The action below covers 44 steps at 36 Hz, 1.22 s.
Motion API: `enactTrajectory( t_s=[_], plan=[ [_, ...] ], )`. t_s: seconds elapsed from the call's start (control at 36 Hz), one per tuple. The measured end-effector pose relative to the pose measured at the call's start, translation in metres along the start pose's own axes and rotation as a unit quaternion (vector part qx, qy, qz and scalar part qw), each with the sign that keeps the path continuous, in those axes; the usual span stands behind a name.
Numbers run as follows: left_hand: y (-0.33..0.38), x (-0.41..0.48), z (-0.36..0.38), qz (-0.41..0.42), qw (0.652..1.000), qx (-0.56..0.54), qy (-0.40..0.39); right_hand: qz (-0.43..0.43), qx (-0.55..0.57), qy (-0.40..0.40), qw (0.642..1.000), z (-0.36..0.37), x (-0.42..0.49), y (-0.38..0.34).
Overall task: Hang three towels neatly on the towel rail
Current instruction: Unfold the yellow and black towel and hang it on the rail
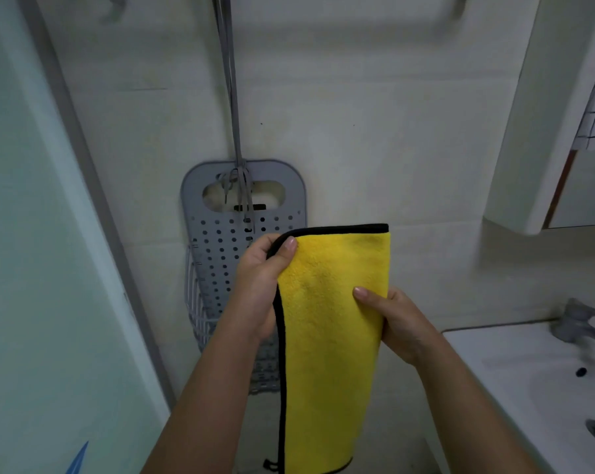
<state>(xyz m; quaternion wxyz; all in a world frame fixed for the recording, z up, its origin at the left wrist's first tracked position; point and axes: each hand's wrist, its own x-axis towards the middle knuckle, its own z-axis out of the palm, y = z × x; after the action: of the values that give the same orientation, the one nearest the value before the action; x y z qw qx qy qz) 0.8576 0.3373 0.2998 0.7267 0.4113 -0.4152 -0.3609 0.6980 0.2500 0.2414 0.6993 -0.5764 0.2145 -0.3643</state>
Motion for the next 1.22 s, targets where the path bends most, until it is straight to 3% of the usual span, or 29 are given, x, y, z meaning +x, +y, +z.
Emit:
enactTrajectory(
  t_s=[0.17, 0.33, 0.47, 0.64, 0.83, 1.22],
  plan=[
    [0.0, -0.002, -0.02, -0.037, 0.999, -0.038, 0.01, -0.042, -0.063, -0.001, 0.997, 0.012, 0.002, -0.013],
    [-0.009, -0.013, -0.038, -0.153, 0.983, -0.103, -0.011, -0.041, -0.08, -0.028, 0.996, 0.021, 0.004, -0.021],
    [-0.025, -0.024, -0.048, -0.197, 0.969, -0.148, -0.035, -0.045, -0.087, -0.02, 0.995, 0.026, 0.005, -0.029],
    [-0.035, -0.027, -0.048, -0.152, 0.986, -0.031, -0.058, -0.058, -0.083, 0.008, 0.995, 0.03, 0.007, -0.037],
    [-0.022, -0.015, -0.045, -0.094, 0.993, 0.028, -0.065, -0.078, -0.08, 0.04, 0.993, 0.036, 0.007, -0.047],
    [-0.001, 0.017, -0.014, -0.013, 0.995, 0.048, -0.088, -0.142, -0.07, 0.088, 0.983, 0.026, 0.012, -0.075]
  ],
)
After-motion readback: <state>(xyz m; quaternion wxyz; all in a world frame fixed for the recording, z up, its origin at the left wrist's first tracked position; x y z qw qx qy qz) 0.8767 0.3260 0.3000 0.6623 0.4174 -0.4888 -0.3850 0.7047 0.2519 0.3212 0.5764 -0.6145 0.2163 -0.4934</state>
